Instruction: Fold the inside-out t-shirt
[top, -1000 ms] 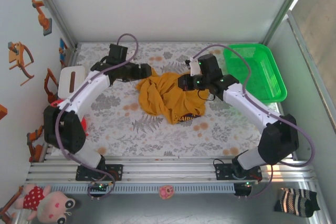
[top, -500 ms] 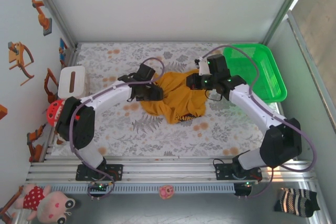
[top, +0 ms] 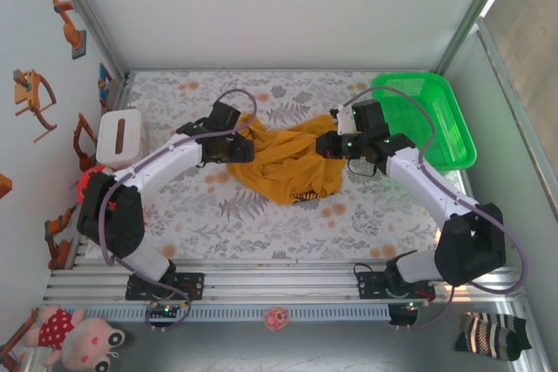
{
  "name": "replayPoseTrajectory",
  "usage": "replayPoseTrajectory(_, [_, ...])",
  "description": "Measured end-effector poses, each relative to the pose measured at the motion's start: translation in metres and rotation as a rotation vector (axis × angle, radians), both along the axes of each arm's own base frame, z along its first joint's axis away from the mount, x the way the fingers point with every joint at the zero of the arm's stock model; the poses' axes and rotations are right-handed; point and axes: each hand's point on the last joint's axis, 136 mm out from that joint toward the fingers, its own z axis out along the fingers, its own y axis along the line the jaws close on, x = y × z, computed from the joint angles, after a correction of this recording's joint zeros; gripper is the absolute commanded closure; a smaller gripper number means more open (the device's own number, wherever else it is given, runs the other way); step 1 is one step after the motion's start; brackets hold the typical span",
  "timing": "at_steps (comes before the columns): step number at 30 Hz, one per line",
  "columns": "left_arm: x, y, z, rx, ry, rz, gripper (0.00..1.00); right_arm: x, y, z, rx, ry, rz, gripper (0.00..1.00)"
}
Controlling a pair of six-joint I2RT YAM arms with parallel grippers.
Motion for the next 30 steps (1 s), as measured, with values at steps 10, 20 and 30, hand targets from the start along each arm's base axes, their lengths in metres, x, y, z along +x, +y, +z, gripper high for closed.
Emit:
replayPoseTrajectory(10, [-0.015, -0.063, 0.008, 0.042, -0.120, -0.257, 0.15, -0.001, 0.002, 0.000, 0.008, 0.005, 0.010, 1.00])
replayPoseTrajectory(20, [0.012, -0.082, -0.028, 0.144, -0.106, -0.304, 0.15, -0.002, 0.002, 0.000, 0.010, 0.007, 0.010, 1.00])
replayPoseTrajectory(30, [0.037, -0.105, -0.029, 0.081, -0.092, -0.340, 1.00, -0.001, 0.002, 0.000, 0.010, 0.010, 0.008, 1.00])
